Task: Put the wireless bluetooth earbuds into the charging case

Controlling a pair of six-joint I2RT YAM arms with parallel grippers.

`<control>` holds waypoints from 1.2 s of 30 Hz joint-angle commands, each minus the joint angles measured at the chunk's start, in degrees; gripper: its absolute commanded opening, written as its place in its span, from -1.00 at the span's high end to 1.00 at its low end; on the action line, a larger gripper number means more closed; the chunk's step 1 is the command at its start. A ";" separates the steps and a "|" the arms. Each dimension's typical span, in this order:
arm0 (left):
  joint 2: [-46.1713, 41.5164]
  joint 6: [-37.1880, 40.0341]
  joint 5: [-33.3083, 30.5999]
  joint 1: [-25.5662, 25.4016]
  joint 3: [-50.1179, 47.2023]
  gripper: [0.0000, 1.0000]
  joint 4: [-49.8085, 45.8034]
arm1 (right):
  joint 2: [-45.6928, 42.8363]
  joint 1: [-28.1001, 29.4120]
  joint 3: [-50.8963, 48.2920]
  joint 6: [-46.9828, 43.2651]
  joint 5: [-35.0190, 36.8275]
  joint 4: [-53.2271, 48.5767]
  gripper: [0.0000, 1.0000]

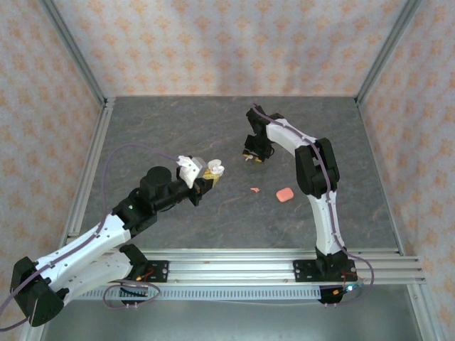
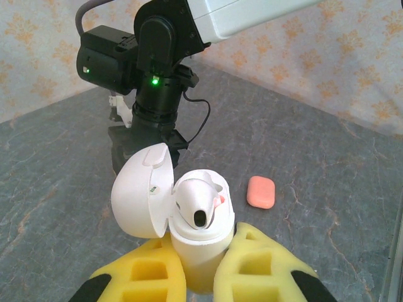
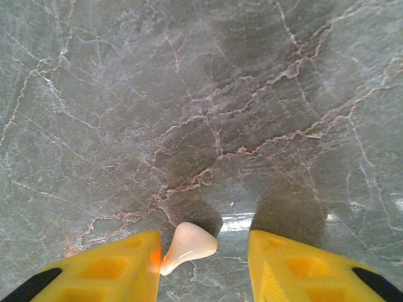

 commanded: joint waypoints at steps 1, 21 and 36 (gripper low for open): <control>-0.45 1.13 -0.12 -0.18 -0.46 1.00 1.28 | 1.20 -0.20 -1.05 0.22 0.33 0.37 0.23; -0.49 0.77 0.20 -0.17 -0.04 0.99 0.57 | -5.06 -0.13 -5.54 -5.61 -1.40 -4.61 0.54; -0.49 0.16 1.36 -0.15 -0.40 0.99 0.55 | -19.17 2.96 -28.04 -1.38 -4.73 2.74 0.54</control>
